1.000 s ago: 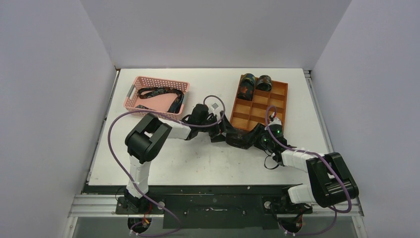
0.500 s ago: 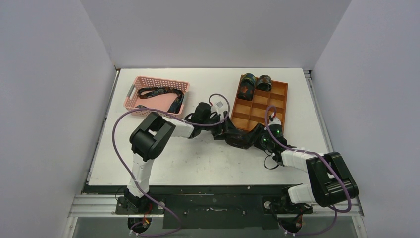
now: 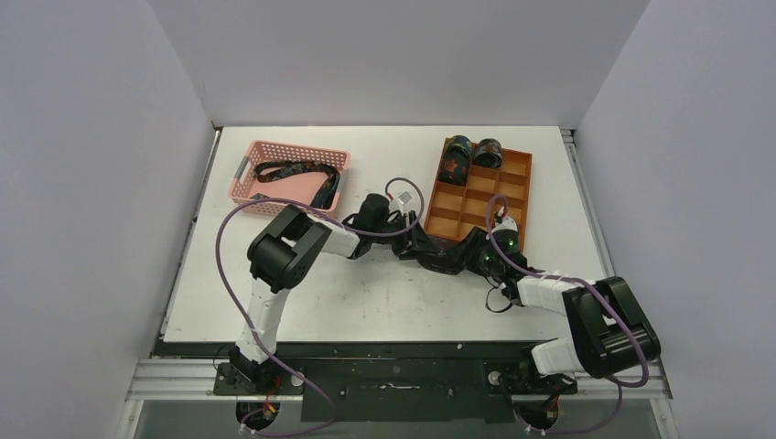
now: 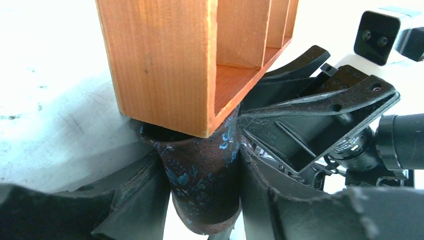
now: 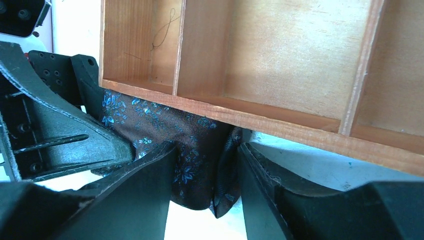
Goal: Roll the ties
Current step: Pick up the tie at the center of the board.
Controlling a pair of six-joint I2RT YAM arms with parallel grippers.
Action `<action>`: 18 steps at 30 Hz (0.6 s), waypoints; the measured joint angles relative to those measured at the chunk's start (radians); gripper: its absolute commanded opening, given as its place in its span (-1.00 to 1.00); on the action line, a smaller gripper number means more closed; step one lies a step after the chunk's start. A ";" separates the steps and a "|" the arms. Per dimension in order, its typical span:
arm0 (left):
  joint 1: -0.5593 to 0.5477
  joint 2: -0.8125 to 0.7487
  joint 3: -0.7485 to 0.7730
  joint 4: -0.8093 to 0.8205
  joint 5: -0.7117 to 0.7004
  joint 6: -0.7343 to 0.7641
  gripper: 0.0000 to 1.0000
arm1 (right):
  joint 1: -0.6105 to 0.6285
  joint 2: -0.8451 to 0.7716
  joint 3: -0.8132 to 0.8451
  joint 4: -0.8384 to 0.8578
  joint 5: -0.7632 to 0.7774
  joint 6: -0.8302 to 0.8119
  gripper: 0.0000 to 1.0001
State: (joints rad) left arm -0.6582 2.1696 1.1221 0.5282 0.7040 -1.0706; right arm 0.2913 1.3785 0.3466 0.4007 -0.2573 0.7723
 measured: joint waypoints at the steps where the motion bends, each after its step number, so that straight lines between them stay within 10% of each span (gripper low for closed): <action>1: 0.000 0.002 0.000 0.001 0.000 -0.003 -0.27 | 0.002 0.002 0.000 0.004 0.002 0.000 -0.06; 9: 0.001 0.008 -0.013 0.017 0.000 -0.015 -0.98 | 0.012 -0.001 0.003 0.003 0.011 0.003 0.39; 18: -0.008 -0.027 -0.101 0.092 -0.002 -0.023 -1.00 | 0.024 -0.137 0.066 -0.285 0.017 -0.024 1.00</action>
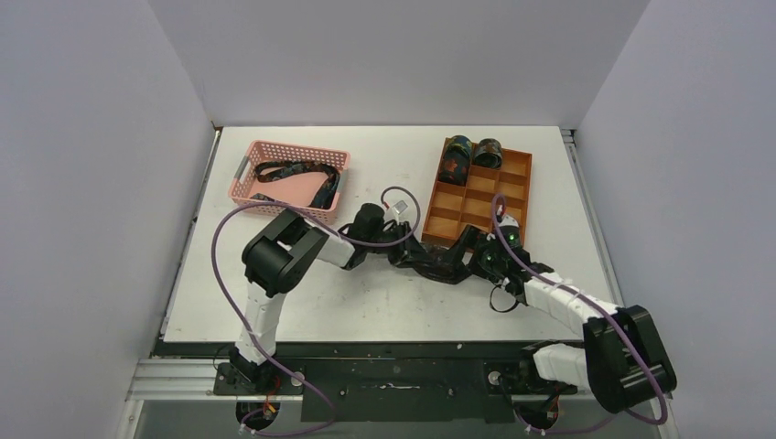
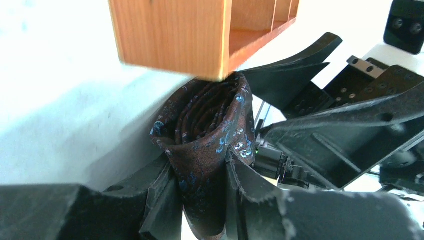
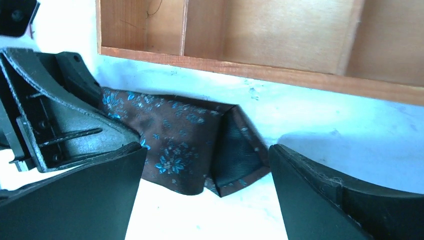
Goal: Roll the ties
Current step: Pick up the tie at the center of the board.
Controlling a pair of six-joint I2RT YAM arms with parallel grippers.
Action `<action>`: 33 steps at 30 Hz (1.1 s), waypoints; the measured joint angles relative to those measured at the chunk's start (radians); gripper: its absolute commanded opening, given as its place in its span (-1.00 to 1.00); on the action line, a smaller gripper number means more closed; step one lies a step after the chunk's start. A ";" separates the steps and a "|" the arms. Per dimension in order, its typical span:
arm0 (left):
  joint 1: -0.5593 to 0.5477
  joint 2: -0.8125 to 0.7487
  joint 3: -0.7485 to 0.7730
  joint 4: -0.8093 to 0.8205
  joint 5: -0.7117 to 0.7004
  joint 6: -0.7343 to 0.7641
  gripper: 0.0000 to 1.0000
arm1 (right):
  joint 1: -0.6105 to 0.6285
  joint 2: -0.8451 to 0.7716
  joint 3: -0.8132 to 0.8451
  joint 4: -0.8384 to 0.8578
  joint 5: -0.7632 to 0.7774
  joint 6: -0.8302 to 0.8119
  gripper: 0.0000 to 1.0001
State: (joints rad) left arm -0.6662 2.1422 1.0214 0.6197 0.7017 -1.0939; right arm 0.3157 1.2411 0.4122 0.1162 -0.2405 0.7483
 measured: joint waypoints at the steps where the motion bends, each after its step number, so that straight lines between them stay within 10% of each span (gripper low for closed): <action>1: 0.000 -0.014 -0.019 0.004 -0.003 -0.002 -1.00 | 0.000 -0.022 0.012 -0.050 0.010 -0.007 1.00; 15: 0.000 -0.526 -0.223 -0.212 -0.146 0.087 -1.00 | -0.133 -0.256 0.187 -0.382 0.452 -0.043 0.97; 26: 0.003 -1.018 -0.234 -0.560 -0.284 0.261 -1.00 | -0.239 -0.006 0.196 -0.285 0.547 -0.045 0.79; 33: 0.014 -1.165 -0.234 -0.708 -0.342 0.305 -1.00 | -0.238 0.150 0.203 -0.228 0.483 -0.075 0.16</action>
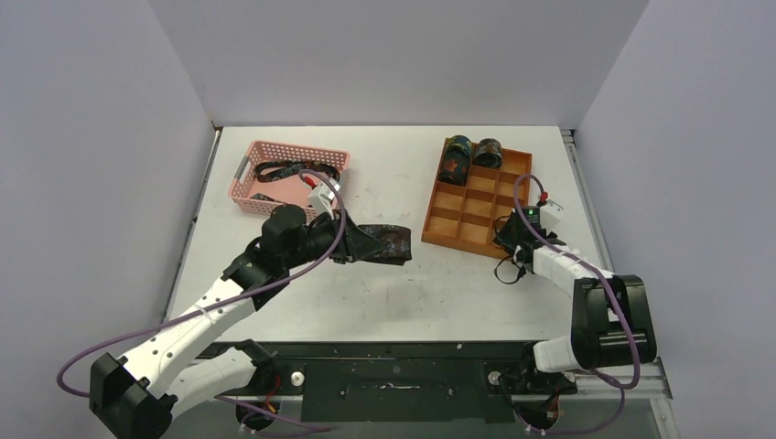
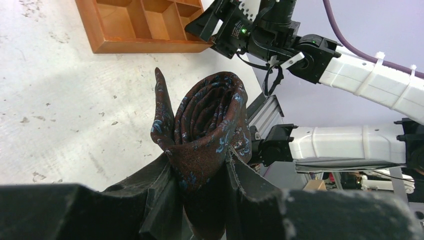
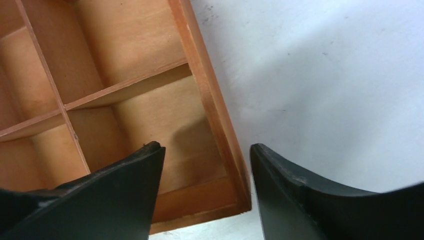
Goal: Roll the ties
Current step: Move the storage box to the center of the board.
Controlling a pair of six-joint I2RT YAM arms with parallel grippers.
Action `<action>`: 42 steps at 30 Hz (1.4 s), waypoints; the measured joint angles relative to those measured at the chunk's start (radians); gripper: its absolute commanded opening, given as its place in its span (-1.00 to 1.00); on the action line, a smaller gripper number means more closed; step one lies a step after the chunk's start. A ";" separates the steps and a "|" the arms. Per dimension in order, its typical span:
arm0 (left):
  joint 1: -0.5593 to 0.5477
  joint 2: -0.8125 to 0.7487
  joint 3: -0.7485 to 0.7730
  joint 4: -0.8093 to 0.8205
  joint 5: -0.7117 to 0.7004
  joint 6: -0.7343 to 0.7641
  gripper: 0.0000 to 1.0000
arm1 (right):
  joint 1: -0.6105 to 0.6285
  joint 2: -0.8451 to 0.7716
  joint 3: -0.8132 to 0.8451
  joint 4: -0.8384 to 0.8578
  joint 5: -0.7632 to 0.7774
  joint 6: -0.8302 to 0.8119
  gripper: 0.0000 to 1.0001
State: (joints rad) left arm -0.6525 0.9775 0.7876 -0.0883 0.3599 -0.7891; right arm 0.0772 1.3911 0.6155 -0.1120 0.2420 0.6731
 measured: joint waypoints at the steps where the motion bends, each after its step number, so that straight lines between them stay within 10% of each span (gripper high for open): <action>1: 0.000 -0.009 0.000 -0.010 -0.005 0.003 -1.00 | 0.001 0.008 0.000 0.007 -0.011 -0.006 0.08; 15: 0.000 -0.048 0.000 -0.065 -0.043 0.008 -1.00 | 0.272 0.027 -0.004 0.042 -0.002 -0.009 -0.43; 34: 0.000 0.002 0.085 -0.135 -0.082 0.050 -1.00 | 0.791 -0.168 -0.150 -0.025 0.065 0.172 -0.43; 39: 0.000 0.068 0.145 -0.162 -0.079 0.078 -1.00 | 0.807 -0.244 -0.169 -0.121 0.051 0.184 0.48; 42: 0.000 0.083 0.172 -0.164 -0.075 0.095 -1.00 | 0.808 -0.306 -0.163 -0.212 0.065 0.186 0.62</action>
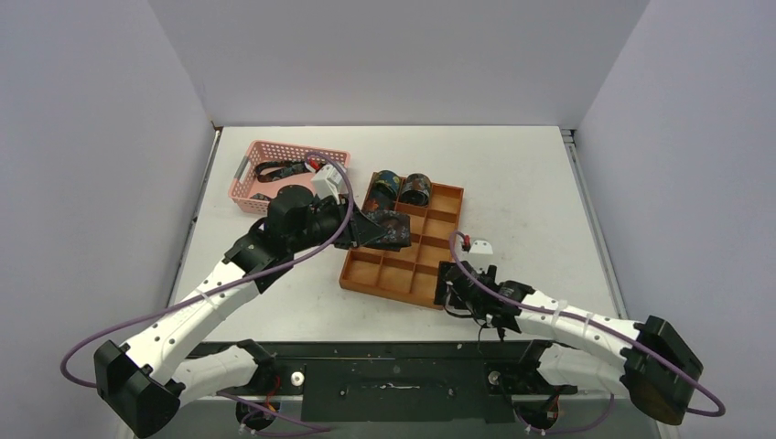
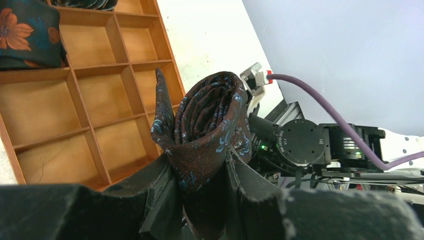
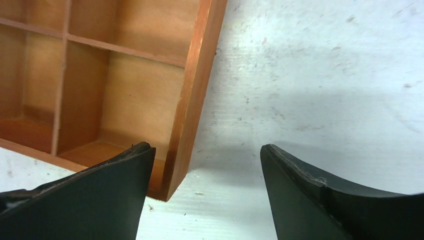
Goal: Roll the ties
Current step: Move the storage box to the center of the board.
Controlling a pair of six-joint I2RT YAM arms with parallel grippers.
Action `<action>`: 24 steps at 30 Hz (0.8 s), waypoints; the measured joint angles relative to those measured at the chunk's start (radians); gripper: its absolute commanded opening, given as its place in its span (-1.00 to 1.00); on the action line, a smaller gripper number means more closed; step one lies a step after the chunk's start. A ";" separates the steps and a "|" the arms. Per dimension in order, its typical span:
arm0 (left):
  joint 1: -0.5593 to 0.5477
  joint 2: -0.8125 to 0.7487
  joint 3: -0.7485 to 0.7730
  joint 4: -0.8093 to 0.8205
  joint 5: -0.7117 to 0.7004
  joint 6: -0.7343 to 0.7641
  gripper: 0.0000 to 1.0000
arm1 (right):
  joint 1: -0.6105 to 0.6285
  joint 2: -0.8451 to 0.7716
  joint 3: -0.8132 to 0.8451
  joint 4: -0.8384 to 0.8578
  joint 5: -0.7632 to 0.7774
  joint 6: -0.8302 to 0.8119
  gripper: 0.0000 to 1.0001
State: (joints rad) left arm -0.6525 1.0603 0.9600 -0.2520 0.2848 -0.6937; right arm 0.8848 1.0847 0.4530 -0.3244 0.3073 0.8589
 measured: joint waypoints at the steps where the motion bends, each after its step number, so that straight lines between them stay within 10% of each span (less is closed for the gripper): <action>1: 0.000 0.002 0.006 0.000 0.001 0.003 -1.00 | 0.000 -0.020 0.012 -0.039 0.009 -0.001 0.62; 9: 0.001 0.003 0.023 -0.007 -0.005 0.026 -1.00 | 0.000 -0.019 0.245 -0.079 0.063 -0.063 0.45; 18: 0.027 -0.122 0.023 -0.100 -0.107 0.047 -1.00 | -0.003 0.350 0.363 0.054 0.060 -0.099 0.30; 24: 0.039 -0.234 0.022 -0.141 -0.144 0.056 -1.00 | -0.022 0.463 0.407 0.113 0.036 -0.144 -0.20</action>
State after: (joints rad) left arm -0.6136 0.8265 0.9821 -0.3931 0.1406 -0.6373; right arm 0.8631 1.5478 0.8597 -0.2111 0.3431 0.7151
